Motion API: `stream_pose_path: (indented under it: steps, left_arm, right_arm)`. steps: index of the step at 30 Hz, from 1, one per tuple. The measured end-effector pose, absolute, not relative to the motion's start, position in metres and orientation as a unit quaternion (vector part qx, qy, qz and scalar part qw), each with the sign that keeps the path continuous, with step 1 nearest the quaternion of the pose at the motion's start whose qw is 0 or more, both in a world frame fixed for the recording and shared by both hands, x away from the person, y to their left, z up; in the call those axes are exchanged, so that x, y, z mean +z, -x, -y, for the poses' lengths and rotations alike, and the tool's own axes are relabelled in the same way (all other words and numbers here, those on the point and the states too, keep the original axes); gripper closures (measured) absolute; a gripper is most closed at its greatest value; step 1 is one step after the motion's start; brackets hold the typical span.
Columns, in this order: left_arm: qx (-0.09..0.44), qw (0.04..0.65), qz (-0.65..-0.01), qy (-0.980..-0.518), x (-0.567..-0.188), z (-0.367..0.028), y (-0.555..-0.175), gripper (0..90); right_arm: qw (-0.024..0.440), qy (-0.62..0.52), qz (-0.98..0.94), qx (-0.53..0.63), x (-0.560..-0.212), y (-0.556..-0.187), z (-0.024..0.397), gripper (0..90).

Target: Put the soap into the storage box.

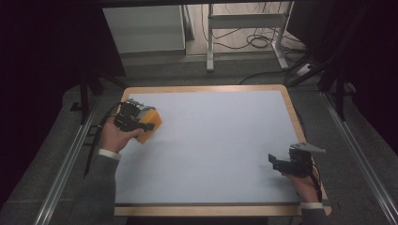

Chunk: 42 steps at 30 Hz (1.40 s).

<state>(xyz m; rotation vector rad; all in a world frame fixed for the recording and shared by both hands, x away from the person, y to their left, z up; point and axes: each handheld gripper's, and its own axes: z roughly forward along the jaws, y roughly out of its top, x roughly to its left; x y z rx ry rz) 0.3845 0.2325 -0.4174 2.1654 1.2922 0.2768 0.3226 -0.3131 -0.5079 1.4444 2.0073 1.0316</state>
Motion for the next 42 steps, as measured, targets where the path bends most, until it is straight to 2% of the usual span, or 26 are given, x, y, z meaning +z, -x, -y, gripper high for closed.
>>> stream_pose_path:
  steps: [42]
  left_arm:
    - [0.106,0.314,-0.55,-0.766,-0.422,-0.259,-0.44,60.7]
  right_arm:
    - [0.231,-0.526,-0.731,0.369,-0.511,-0.323,0.312,9.5]
